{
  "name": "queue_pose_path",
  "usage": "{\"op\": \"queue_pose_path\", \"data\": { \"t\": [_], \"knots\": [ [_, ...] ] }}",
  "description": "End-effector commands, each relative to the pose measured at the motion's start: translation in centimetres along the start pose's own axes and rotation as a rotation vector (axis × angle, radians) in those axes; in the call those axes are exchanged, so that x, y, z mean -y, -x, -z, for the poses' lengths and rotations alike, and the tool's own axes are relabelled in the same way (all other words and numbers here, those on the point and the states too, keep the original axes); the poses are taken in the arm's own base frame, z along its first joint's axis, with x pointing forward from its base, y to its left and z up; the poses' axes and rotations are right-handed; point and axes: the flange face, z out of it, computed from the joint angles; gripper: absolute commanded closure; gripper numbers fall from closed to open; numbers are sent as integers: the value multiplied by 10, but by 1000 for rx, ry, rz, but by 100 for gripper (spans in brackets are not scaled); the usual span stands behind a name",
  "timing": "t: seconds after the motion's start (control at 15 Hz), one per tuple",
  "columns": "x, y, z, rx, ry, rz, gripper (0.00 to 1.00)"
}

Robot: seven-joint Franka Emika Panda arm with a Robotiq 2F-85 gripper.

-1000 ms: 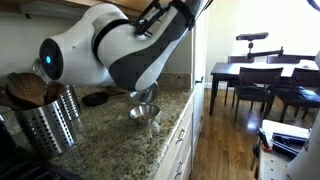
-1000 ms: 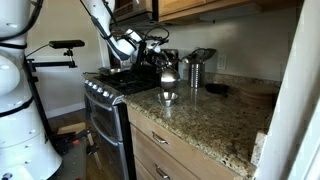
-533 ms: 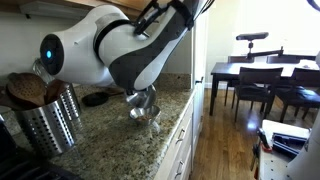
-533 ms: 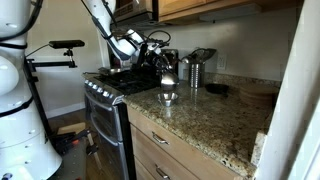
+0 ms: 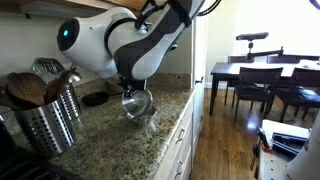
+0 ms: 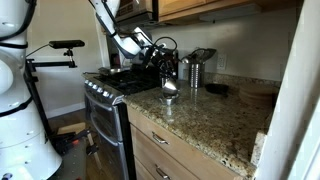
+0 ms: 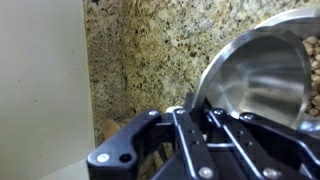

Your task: Pour the contents in the right silver bowl into the other

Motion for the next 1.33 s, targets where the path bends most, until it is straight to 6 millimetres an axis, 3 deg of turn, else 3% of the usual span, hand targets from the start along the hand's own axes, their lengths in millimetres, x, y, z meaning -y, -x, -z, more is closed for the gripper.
{"op": "queue_pose_path", "data": {
  "t": [0.0, 0.73, 1.27],
  "knots": [
    [-21, 9, -2, 1, -34, -34, 93],
    [-91, 39, -14, 66, -73, -213, 93],
    [-105, 70, -36, 116, -157, -317, 93]
  ]
}}
